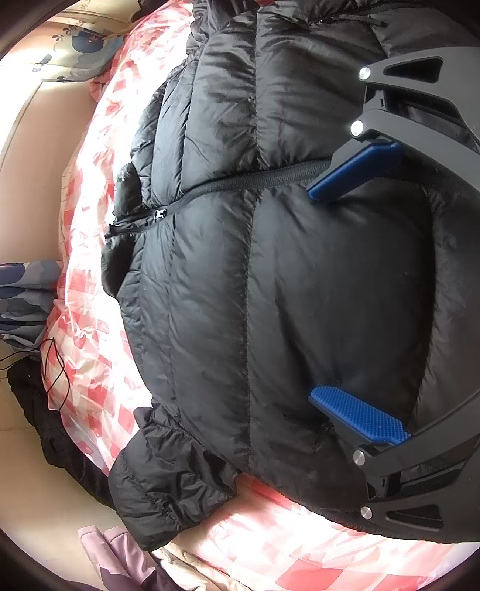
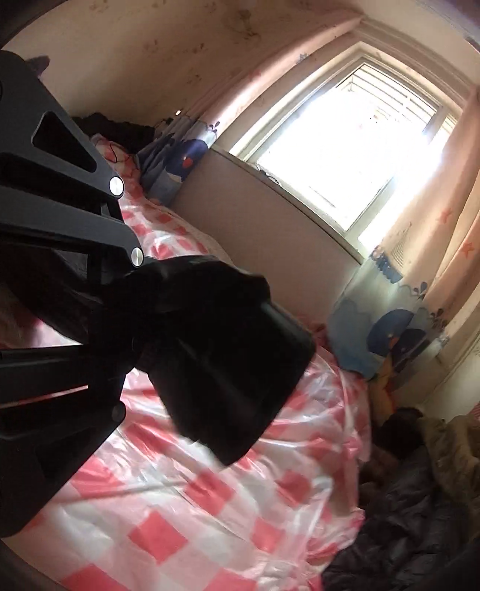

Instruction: Fold large clothes

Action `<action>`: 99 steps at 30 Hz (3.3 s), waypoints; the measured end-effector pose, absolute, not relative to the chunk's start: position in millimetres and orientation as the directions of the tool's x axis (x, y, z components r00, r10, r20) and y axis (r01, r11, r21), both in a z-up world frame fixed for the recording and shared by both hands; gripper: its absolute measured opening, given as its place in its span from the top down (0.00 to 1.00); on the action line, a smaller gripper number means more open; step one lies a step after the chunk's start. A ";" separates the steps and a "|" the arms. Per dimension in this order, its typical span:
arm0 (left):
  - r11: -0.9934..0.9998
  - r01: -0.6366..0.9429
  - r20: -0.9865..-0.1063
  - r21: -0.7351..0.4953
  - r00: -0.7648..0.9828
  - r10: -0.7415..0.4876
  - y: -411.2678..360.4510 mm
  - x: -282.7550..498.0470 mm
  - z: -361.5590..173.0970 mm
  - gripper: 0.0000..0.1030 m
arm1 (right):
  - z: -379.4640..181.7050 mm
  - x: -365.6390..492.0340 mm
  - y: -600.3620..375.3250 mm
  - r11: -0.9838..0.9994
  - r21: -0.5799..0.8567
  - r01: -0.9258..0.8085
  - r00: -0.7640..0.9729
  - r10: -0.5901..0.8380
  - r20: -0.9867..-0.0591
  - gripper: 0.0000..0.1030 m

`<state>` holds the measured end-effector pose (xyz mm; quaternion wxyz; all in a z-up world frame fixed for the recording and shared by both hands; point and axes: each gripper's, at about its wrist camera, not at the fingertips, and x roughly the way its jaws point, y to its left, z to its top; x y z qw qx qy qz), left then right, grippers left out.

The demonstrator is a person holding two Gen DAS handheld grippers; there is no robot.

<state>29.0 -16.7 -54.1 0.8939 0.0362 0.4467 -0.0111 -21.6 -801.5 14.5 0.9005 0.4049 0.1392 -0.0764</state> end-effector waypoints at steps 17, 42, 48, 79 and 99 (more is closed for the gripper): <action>0.956 -0.008 -0.703 0.294 0.675 0.222 27.0 39.0 -18.7 0.06 | -57.8 -170.3 -760.2 0.422 0.730 0.538 0.797 0.027 -0.603 0.35; 0.985 0.172 -0.927 -0.002 0.369 -0.067 196.2 -44.5 -63.9 0.06 | -88.3 -160.2 -380.4 0.834 0.550 0.042 0.187 0.534 -0.824 0.16; 0.978 0.135 -0.940 -0.161 0.281 -0.193 197.1 -99.2 -72.8 0.11 | -99.9 -201.8 -340.0 0.842 0.528 -0.110 0.098 0.538 -0.837 0.29; 0.974 0.220 -0.818 -0.054 0.549 -0.170 124.5 -129.1 36.1 0.12 | 7.8 -267.6 -658.5 0.710 0.662 0.240 0.674 0.368 -0.640 0.13; 0.981 0.005 -0.806 -0.195 0.569 -0.164 82.9 -55.7 -64.7 0.12 | -151.2 -82.3 -890.3 0.355 0.817 0.455 0.862 0.055 -0.504 0.80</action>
